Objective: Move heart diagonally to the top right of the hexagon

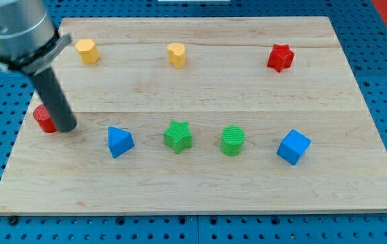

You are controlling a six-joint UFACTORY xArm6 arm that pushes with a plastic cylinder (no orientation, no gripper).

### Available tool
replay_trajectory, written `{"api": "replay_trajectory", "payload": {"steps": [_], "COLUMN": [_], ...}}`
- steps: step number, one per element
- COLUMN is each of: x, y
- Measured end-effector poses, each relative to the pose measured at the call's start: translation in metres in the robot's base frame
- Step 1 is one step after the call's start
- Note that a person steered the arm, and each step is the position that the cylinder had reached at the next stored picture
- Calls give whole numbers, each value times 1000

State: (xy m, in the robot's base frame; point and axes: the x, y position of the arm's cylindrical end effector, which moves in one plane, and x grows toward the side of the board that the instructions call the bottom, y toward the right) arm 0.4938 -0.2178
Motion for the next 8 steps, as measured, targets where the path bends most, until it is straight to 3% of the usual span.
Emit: {"api": "replay_trajectory", "payload": {"steps": [1, 3, 4, 5, 6, 8], "x": [6, -21, -76, -59, -88, -178], "y": [-87, -42, 14, 45, 119, 148]}}
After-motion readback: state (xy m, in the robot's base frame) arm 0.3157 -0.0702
